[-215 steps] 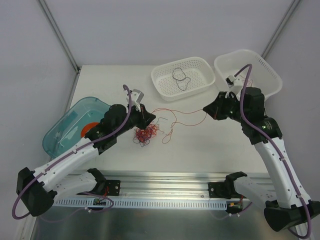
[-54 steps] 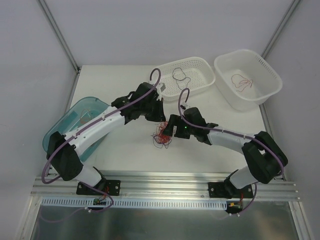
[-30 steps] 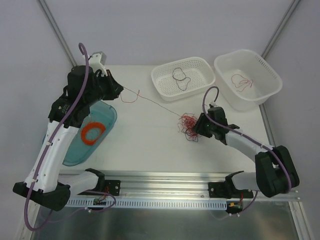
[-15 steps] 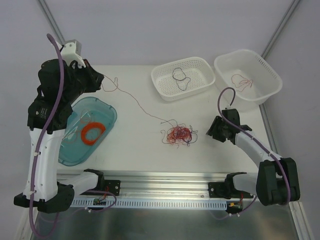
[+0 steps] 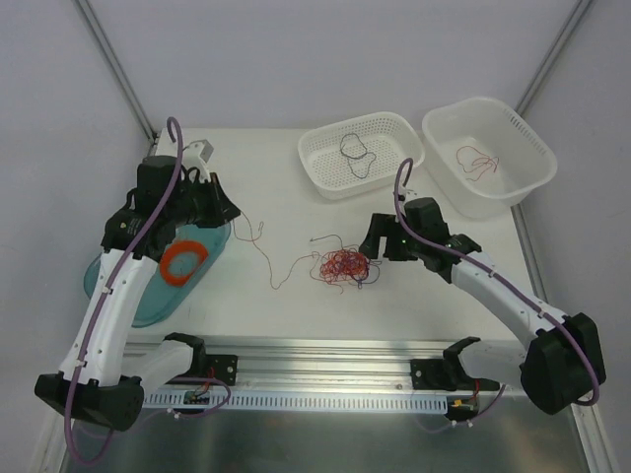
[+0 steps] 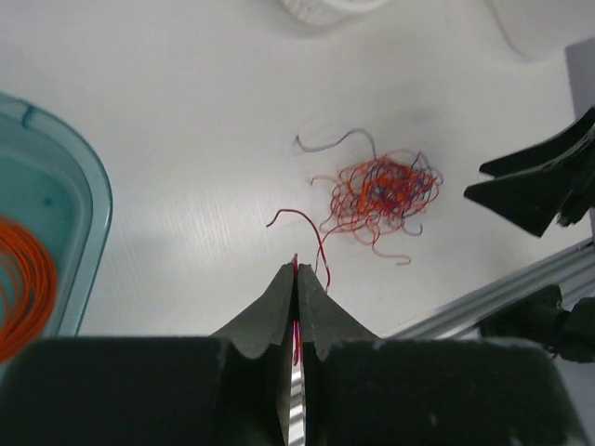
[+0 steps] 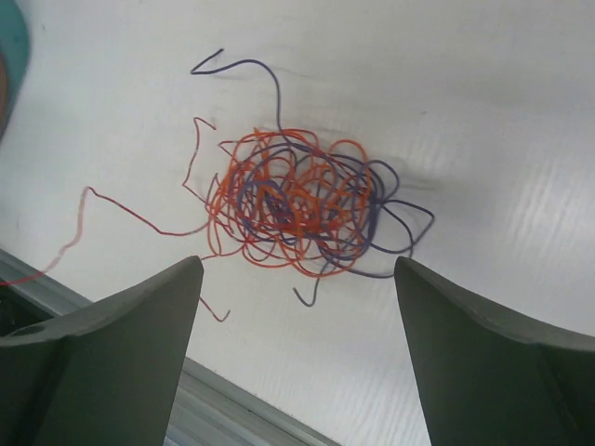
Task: Untangle the cables
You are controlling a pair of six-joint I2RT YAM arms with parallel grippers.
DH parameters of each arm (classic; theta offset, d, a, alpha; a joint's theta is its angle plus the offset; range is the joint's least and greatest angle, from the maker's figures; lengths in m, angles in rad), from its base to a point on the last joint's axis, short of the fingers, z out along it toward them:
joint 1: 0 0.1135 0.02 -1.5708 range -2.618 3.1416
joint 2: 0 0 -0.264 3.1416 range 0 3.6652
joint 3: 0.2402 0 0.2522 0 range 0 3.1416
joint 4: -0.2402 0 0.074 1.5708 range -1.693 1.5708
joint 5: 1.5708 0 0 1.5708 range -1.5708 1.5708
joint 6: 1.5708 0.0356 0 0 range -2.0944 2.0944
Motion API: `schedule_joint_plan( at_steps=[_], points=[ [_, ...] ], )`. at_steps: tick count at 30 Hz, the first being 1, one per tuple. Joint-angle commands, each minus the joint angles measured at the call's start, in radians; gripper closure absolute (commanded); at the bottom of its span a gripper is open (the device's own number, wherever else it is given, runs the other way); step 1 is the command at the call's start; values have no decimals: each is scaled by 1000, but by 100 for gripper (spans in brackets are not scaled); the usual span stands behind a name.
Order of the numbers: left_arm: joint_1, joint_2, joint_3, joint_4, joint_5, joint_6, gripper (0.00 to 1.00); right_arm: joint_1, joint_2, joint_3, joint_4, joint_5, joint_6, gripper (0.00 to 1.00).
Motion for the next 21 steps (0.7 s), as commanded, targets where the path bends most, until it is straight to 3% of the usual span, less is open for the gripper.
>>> schedule_joint_plan(
  at_steps=[1, 6, 8, 14, 18, 21],
  points=[
    [-17, -72, -132, 39, 26, -11, 100, 51, 72, 61, 30, 0, -34, 11],
    [-36, -78, -382, 131, 4, 10, 97, 88, 172, 81, 55, 4, -28, 11],
    [-39, -68, -455, 197, 3, 24, 91, 96, 222, 86, 62, 18, -22, 11],
    [-69, 26, -483, 263, -22, 82, 71, 102, 299, 81, 93, 24, -9, 18],
    [-163, 51, -431, 291, -10, 159, 46, 103, 304, 73, 102, 24, -19, 37],
    [-259, 70, -399, 317, 9, 243, 37, 102, 287, 72, 96, 31, -26, 60]
  ],
)
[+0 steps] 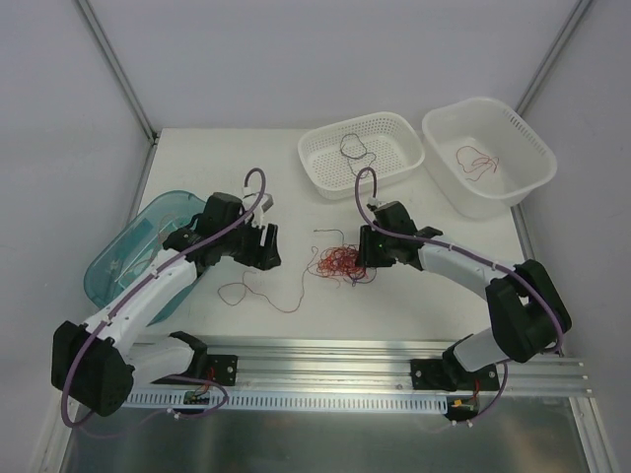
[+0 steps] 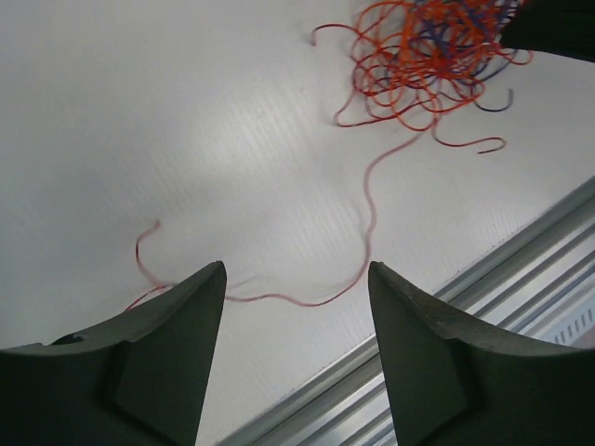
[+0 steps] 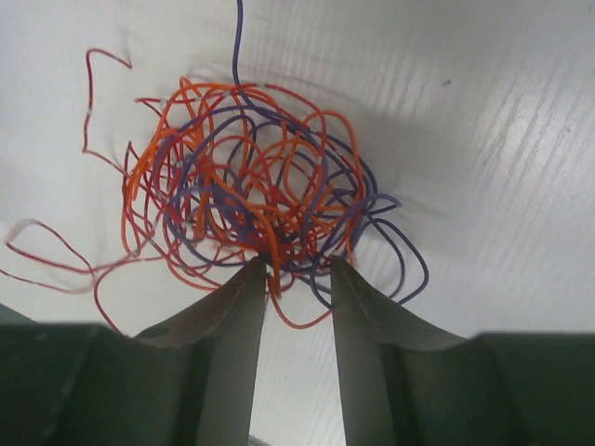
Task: Untangle the cables
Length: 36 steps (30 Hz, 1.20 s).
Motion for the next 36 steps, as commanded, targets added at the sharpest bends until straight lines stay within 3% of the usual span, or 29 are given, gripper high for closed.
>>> schedule_joint_plan(
  at_steps=[1, 2, 3, 4, 5, 6, 19, 22, 27, 31, 36],
  points=[
    [-81, 19, 75, 85, 45, 135, 36, 6, -27, 26, 25, 21, -12, 65],
    [-94, 29, 82, 92, 82, 143, 35, 4, -32, 27, 21, 24, -16, 69],
    [-130, 59, 91, 124, 114, 149, 34, 4, -52, 30, 2, 27, -23, 86],
    [-147, 70, 91, 124, 114, 149, 34, 4, -52, 30, 2, 27, -23, 87],
    [-161, 81, 95, 153, 122, 184, 32, 4, -65, 32, -2, 29, -24, 95],
    [-174, 93, 97, 167, 121, 193, 32, 4, -73, 32, -10, 30, -26, 96],
    [-258, 401, 235, 332, 125, 475, 29, 6, -121, 52, -59, -7, -56, 99],
    [-264, 446, 253, 355, 182, 615, 28, 6, -127, 53, -65, -14, -56, 99],
    [-269, 513, 261, 369, 274, 713, 28, 4, -135, 55, -74, -19, -56, 99],
    [-269, 555, 269, 371, 323, 730, 33, 6, -138, 56, -79, -22, -50, 99],
    [-269, 610, 286, 371, 340, 726, 47, 4, -138, 56, -78, -25, -47, 99]
  ],
)
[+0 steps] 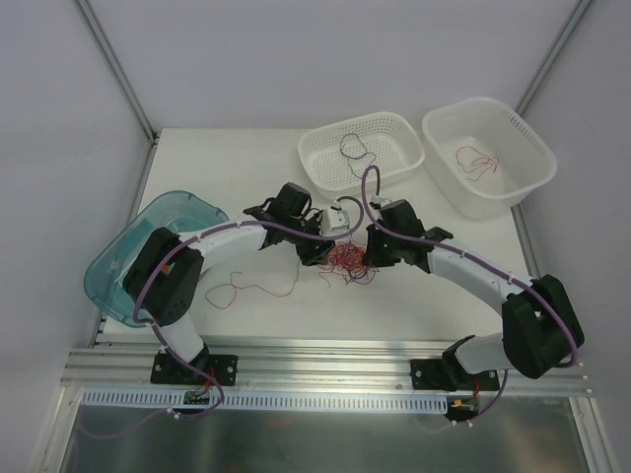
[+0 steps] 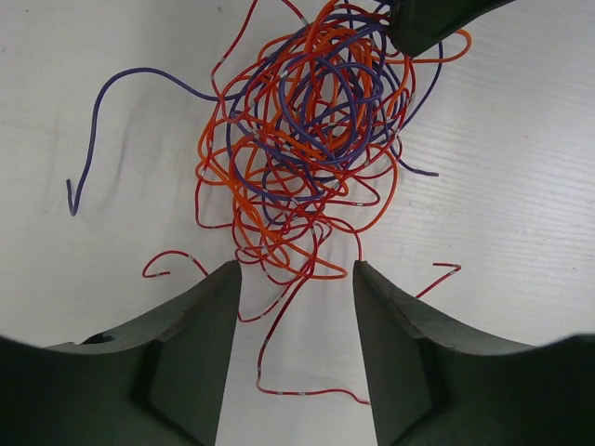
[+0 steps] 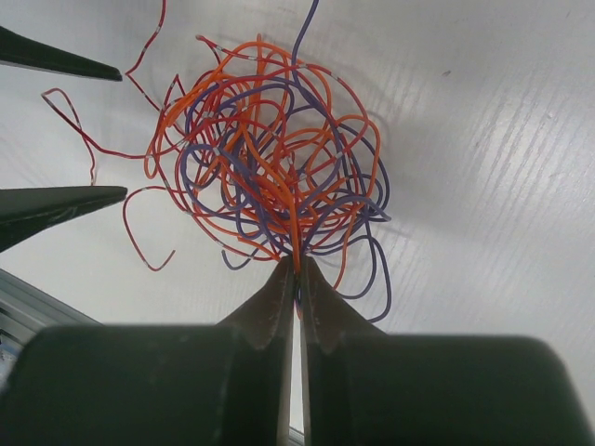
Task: Untangle the cables
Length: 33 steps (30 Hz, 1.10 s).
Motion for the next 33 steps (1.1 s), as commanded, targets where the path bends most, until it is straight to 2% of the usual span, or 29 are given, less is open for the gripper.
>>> schedule_joint_plan(
  at_steps=[1, 2, 5, 6, 8, 14, 24, 28, 33],
  points=[
    [-9, 25, 46, 28, 76, 45, 49, 6, -41, 50, -2, -20, -6, 99],
    [-9, 30, 48, 28, 76, 45, 53, 4, -42, 50, -3, -20, -8, 99],
    [-9, 33, 49, 28, 79, 46, 79, 3, -41, 48, -2, -17, -8, 99],
    [-11, 25, 46, 28, 79, 46, 93, 2, -39, 48, -2, -14, -9, 99],
    [-9, -2, 36, 25, 79, 42, 100, -1, -38, 39, 1, -12, -14, 99],
    [7, -139, 3, 17, 112, -38, 100, -39, -44, -25, 23, -5, -9, 99],
    [236, -447, 58, 16, 207, -408, 100, -255, -93, -124, -12, 24, 38, 99],
    [268, -542, 92, 10, 193, -486, 100, -320, -110, -127, -40, 23, 37, 99],
    [328, -622, 146, -12, 95, -576, 100, -387, -121, -121, -83, 26, 40, 99]
  ],
)
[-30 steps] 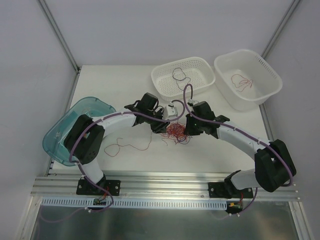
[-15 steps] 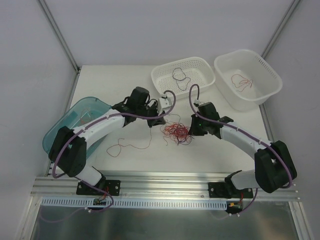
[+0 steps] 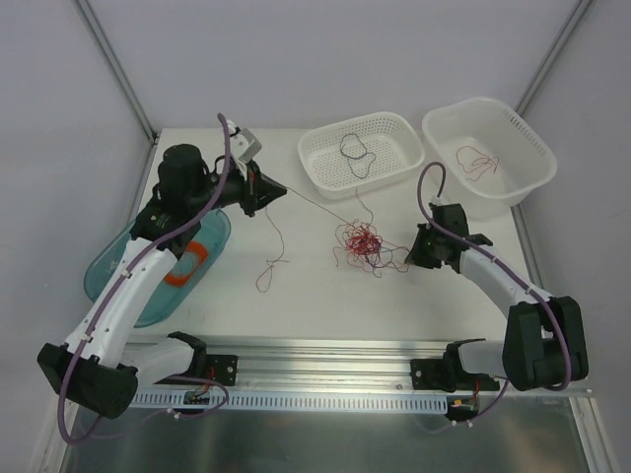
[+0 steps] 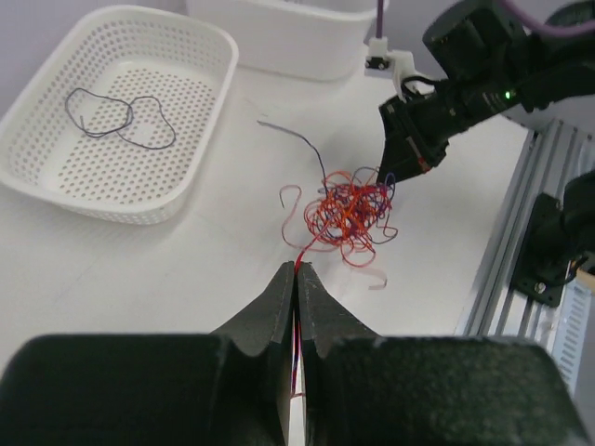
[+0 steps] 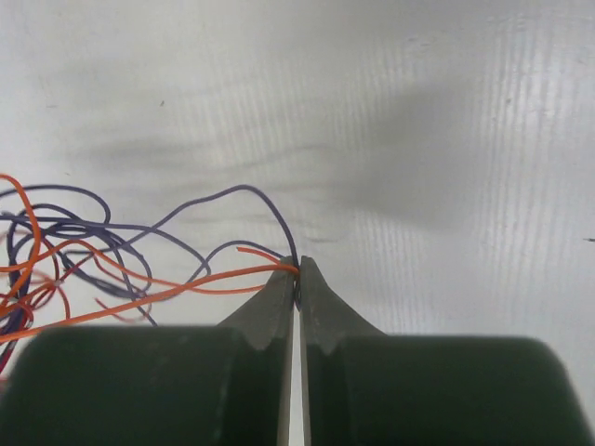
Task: Untangle the cables
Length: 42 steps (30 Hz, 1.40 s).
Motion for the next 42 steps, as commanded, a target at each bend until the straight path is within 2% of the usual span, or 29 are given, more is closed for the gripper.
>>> schedule_joint_plan(
  at_steps=[1, 9, 16, 19, 23, 25, 27, 28, 29, 31, 32, 35, 38, 42],
  points=[
    [55, -57, 89, -7, -67, -133, 100, -40, -36, 6, -62, 27, 10, 99],
    [138, -109, 214, -125, -269, -198, 100, -148, -63, 5, -132, 27, 24, 99],
    [154, -132, 191, -202, -440, -193, 100, -206, -74, 6, -190, 53, 24, 99],
    [155, -123, 131, -205, -394, -212, 100, -223, -94, 3, -212, 58, 27, 99],
    [155, -127, 19, -205, -420, -238, 100, -257, -149, 17, -218, 40, 32, 99],
    [152, -123, -12, -197, -353, -276, 100, -252, -154, 41, -230, -2, 9, 98],
    [129, -97, -39, -171, -237, -323, 100, -228, -140, 78, -241, -10, -14, 90],
    [106, -86, -50, -158, -224, -327, 100, -206, -133, 88, -246, -8, -19, 87],
    [80, -69, -61, -136, -227, -325, 100, -171, -114, 104, -246, -8, -23, 77],
    [-2, -52, -90, -121, -257, -310, 100, -128, -107, 118, -240, 6, -33, 66],
    [-21, -35, -96, -107, -260, -310, 100, -78, -106, 132, -240, 21, -36, 54],
    [-63, -9, -119, -85, -257, -334, 100, 27, -123, 160, -238, 101, -37, 37],
    [-70, -12, -137, -66, -256, -341, 100, 123, -155, 192, -215, 174, -11, 25],
    [-69, -21, -145, -64, -254, -328, 100, 239, -145, 200, -123, 177, 33, 20]
  ],
)
